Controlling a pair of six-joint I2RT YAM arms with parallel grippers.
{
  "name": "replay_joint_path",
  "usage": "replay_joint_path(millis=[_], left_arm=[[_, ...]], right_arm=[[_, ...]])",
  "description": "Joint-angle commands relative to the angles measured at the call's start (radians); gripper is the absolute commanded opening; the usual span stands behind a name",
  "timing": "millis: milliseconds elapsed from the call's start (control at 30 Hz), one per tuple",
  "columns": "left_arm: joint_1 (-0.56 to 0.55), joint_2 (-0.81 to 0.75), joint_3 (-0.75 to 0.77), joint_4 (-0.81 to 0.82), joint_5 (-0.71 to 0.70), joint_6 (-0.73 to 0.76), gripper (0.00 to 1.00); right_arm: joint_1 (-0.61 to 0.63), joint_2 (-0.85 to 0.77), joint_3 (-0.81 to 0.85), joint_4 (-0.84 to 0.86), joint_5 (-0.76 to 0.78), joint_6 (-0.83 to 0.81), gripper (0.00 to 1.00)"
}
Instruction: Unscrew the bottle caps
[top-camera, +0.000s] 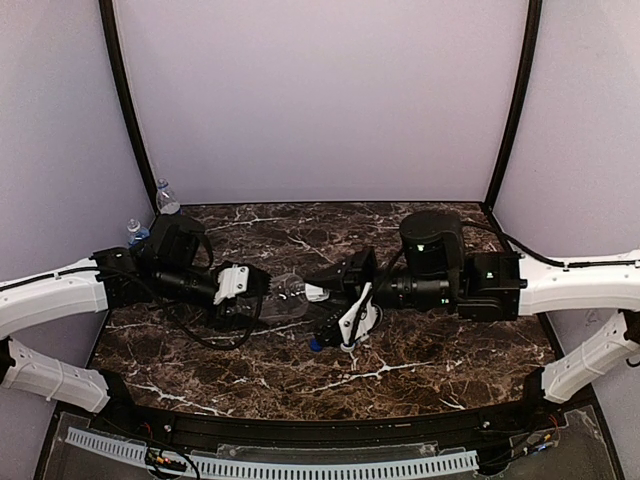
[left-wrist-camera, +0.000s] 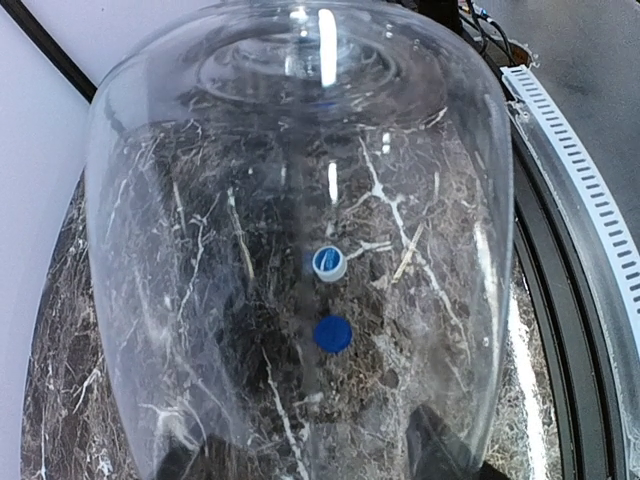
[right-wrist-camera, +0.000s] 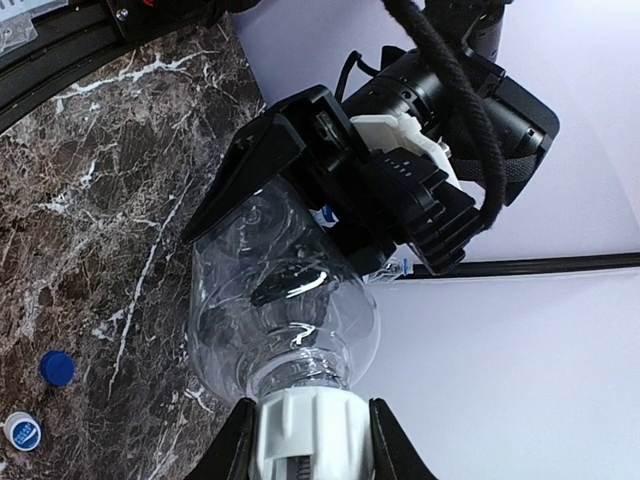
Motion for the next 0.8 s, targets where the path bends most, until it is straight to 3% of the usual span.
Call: replay_joint_path(millis=[0,267,367,467,533,633,767], left_arm=[[0.021,-0.043,-0.053,-0.113,-0.01,-0.002,0.25],[0.022,-0.046,-0.051,-0.105,0.0,-0.005,0.25],[0.022,-0.054,-0.055,-0.1,-0.024,-0.014,0.24],[0.022,-0.068,-0.083,-0.005,-0.093,-0.108,0.24],[0.029,-0.086,-0.109,0.091,-0.175,-0.198,0.24],[0.079,-0.118,-0.142,0.217,-0.246,-0.335,0.24],[0.146,-0.169,-0.204,0.355,-0.28,-0.55,0.24]], right_arm=[[-0.061,-0.119,-0.027,-0.053,0.086,0.046,0.0],[-0.062,-0.086,0.006,-0.079,0.041,0.054,0.0],[-0.099,-0.077,0.025,-0.07,0.033,0.158,0.0],[-0.17,-0.037,0.082,-0.145,0.101,0.415,0.0],[-0.231,0.003,0.162,-0.255,0.178,0.699,0.0],[-0.374,0.108,0.337,-0.581,0.125,1.173,0.0],[-0.44,0.284,0.415,-0.934,0.142,1.519,0.0]])
